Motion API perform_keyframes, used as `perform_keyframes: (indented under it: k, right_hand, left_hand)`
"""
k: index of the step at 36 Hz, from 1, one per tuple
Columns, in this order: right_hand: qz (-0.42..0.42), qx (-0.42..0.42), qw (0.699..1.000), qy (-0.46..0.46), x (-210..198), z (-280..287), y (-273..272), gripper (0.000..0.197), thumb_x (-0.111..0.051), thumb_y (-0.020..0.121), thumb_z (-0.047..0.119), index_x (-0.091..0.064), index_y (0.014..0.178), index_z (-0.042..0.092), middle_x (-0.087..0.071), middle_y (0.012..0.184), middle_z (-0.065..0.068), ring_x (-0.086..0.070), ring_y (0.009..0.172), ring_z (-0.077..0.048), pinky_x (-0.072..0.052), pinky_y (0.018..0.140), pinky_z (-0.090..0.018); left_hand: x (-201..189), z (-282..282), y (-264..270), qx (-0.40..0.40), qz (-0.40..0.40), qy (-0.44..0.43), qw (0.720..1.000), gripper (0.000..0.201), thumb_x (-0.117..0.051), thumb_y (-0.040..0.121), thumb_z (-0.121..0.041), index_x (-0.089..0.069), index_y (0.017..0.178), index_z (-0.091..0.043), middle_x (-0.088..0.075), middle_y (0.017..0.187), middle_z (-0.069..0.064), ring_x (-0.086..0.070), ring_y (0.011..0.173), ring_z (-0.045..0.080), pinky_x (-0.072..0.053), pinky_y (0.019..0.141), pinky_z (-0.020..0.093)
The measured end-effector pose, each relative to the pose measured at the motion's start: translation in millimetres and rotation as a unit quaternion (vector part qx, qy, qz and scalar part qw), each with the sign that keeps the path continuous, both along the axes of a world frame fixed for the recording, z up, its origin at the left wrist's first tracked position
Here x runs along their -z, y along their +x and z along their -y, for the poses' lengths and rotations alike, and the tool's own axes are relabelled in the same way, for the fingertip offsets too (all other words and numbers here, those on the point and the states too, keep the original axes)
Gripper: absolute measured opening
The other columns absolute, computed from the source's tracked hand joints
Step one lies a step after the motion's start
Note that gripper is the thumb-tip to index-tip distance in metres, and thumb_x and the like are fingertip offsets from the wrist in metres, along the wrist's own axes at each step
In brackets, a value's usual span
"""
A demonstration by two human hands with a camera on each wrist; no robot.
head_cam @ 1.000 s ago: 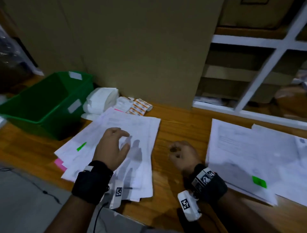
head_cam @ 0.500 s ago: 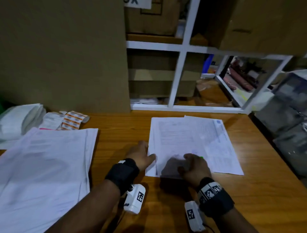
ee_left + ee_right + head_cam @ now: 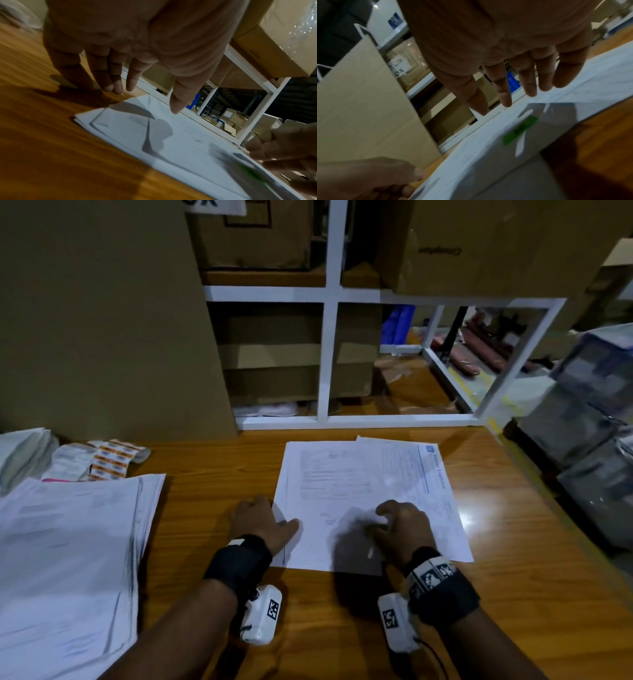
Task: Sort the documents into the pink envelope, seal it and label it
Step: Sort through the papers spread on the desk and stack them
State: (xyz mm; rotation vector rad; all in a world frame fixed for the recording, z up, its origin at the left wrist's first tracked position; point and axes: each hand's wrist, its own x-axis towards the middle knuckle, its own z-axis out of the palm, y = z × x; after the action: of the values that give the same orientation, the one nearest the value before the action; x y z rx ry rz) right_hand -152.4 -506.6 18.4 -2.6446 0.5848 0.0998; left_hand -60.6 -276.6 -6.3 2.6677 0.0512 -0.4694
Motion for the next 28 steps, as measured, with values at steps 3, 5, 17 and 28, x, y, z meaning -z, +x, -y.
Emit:
perform_keyframes:
  k: [3,5,17,28]
  right_hand:
    - [-0.038,-0.002,0.999,-0.003,7.4,11.3,2.4,0.053,-0.048,0.068,0.055,-0.07,0.101,0.019,-0.068,0.099,-0.01,-0.064,0.095,-0.032,-0.048,0.079,-0.031]
    - [-0.031,-0.02,0.999,0.018,12.5,12.3,1.9,0.042,-0.061,0.078,0.053,-0.07,0.105,0.021,-0.067,0.106,-0.008,-0.064,0.1,-0.029,-0.048,0.083,-0.03]
    - [0.001,-0.1,0.987,0.129,21.6,-17.5,-4.6,0.022,-0.067,0.086,0.036,-0.063,0.105,0.026,-0.062,0.114,0.002,-0.056,0.101,-0.014,-0.038,0.08,-0.02]
    - [0.009,-0.13,0.98,0.154,26.2,-38.3,-5.9,0.028,-0.066,0.087,0.033,-0.06,0.113,0.025,-0.056,0.114,0.001,-0.054,0.108,-0.018,-0.043,0.09,-0.025]
  left_hand:
    - [0.0,7.8,-2.9,-0.01,0.017,0.008,1.0,0.084,-0.068,0.079,-0.066,-0.04,0.141,-0.018,-0.041,0.146,0.014,-0.043,0.132,0.037,-0.045,0.103,0.043]
    - [0.0,10.5,-2.3,-0.02,0.014,-0.004,1.0,0.084,-0.068,0.081,-0.063,-0.037,0.144,-0.017,-0.04,0.148,0.014,-0.042,0.134,0.038,-0.045,0.104,0.044]
    - [-1.7,1.4,-6.7,-0.08,-0.006,-0.106,0.991,0.066,-0.076,0.076,-0.052,-0.055,0.127,-0.016,-0.064,0.126,0.006,-0.064,0.105,0.029,-0.053,0.079,0.036]
    - [-3.9,-14.5,-20.2,-0.054,0.002,-0.039,0.998,0.05,-0.073,0.082,-0.051,-0.067,0.12,-0.019,-0.069,0.123,0.005,-0.064,0.1,0.024,-0.047,0.074,0.027]
